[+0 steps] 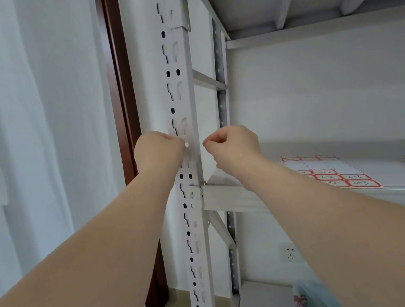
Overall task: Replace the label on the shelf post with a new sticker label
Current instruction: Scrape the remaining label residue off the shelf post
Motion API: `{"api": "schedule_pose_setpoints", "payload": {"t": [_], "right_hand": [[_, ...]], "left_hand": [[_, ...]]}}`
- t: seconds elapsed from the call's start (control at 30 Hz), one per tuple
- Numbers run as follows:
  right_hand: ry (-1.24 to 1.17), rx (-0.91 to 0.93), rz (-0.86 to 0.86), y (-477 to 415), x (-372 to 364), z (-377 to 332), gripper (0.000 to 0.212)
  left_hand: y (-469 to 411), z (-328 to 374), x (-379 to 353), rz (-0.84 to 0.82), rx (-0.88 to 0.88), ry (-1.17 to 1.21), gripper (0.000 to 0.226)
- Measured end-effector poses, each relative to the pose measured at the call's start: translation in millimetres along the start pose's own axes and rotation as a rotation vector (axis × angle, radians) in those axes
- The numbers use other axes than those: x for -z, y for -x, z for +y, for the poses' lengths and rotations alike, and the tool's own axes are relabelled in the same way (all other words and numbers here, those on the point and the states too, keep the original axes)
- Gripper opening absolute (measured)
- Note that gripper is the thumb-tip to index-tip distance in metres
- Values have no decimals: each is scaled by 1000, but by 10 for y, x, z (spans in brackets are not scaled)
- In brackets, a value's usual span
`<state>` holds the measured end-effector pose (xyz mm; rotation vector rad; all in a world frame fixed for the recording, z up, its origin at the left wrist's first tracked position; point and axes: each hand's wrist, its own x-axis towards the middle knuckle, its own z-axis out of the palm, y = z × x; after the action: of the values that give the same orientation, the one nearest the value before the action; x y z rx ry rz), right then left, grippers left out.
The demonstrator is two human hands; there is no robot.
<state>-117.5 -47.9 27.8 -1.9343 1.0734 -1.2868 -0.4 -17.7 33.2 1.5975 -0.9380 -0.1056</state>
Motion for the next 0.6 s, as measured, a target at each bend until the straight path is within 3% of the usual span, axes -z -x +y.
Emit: {"api": "schedule_pose_setpoints", "payload": {"t": [0.2, 0.37, 0.5, 0.6], "right_hand": [[132, 178, 105, -96, -124, -27, 22], [133, 197, 112, -131, -163, -66, 24], [136, 210, 84, -112, -203, -75, 24], [184, 247, 72, -105, -232, -73, 25]], "left_hand": [[-57, -27, -18, -43, 52, 114, 8], [-49, -43, -6, -70, 68, 213, 15], [9, -55, 5, -48, 88, 265, 6], [31, -69, 21, -48, 47, 220, 16]]}}
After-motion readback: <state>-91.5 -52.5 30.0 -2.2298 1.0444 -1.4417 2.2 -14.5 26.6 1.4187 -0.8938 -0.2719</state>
